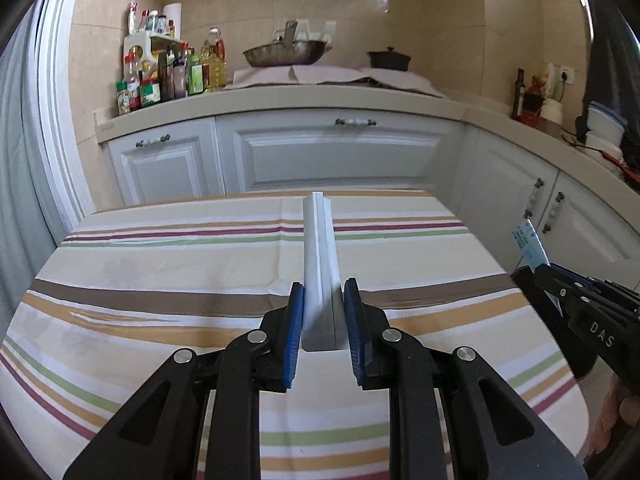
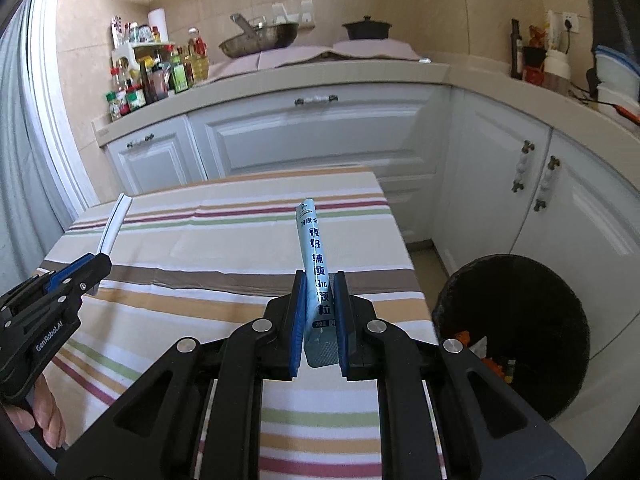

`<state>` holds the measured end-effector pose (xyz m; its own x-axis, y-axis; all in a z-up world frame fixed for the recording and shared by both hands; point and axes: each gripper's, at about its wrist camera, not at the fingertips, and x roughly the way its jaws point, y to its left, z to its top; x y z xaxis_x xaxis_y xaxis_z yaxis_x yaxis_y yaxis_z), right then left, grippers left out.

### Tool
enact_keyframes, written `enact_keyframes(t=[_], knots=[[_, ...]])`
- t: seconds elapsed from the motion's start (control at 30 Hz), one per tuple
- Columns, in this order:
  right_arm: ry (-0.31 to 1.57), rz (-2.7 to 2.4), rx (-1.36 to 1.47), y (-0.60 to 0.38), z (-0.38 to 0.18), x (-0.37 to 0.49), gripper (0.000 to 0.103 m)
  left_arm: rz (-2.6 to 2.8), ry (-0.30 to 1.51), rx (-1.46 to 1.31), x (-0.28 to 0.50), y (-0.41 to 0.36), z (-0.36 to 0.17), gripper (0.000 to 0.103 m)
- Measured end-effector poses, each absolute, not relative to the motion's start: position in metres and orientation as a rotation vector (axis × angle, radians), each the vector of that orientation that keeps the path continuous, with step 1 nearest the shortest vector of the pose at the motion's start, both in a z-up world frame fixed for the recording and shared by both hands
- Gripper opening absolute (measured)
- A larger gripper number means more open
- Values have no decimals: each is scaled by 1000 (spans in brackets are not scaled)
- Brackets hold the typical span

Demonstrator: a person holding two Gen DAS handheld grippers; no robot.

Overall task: Collect trash
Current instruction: 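Carry the blue tube and white strip over the black bin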

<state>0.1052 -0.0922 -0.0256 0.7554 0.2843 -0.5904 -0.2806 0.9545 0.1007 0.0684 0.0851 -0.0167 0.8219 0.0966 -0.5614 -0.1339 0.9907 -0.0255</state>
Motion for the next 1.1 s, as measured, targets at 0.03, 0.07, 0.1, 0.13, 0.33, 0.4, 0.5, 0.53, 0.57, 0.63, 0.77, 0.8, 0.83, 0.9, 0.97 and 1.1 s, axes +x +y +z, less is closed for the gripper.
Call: enact_keyframes(t=[0.03,0.07,0.1,0.13,0.33,0.4,0.5,0.53,0.57,0.63,0.77,0.8,0.83,0.9,0.97,1.1], knots=[[639,305,9,-94,-23,103,13,115,590,-64,66,82,-15,22],[633,300,12,-97,-21,100,13,108,585,-63,64,80,-14,22],[627,295,15,-100,-19,98,13,98,580,-60,62,76,-12,22],[620,286,20,-105,-17,94,13,89,576,-56,61,72,-10,22],[599,227,44,-133,-11,83,13,24,556,-37,58,46,-3,22],[593,205,53,-142,-10,80,13,-1,548,-27,58,36,-1,22],[583,163,63,-160,-8,75,13,-47,546,-12,61,16,0,22],[578,143,64,-167,-7,74,13,-61,546,-8,62,11,0,22],[574,124,64,-174,-7,72,13,-73,545,-5,62,5,0,22],[568,91,66,-185,-6,69,13,-102,540,7,63,-8,1,22],[560,32,79,-210,-6,66,13,-153,541,27,68,-32,0,22],[556,16,79,-215,-7,65,13,-169,544,32,71,-39,-1,22],[553,0,81,-221,-7,63,13,-179,546,37,72,-45,-2,22],[550,-25,89,-232,-7,62,13,-201,545,47,75,-57,-3,22],[547,-45,93,-241,-7,62,13,-221,544,52,78,-67,-3,22],[544,-81,97,-255,-9,62,13,-254,537,63,82,-85,-3,22]])
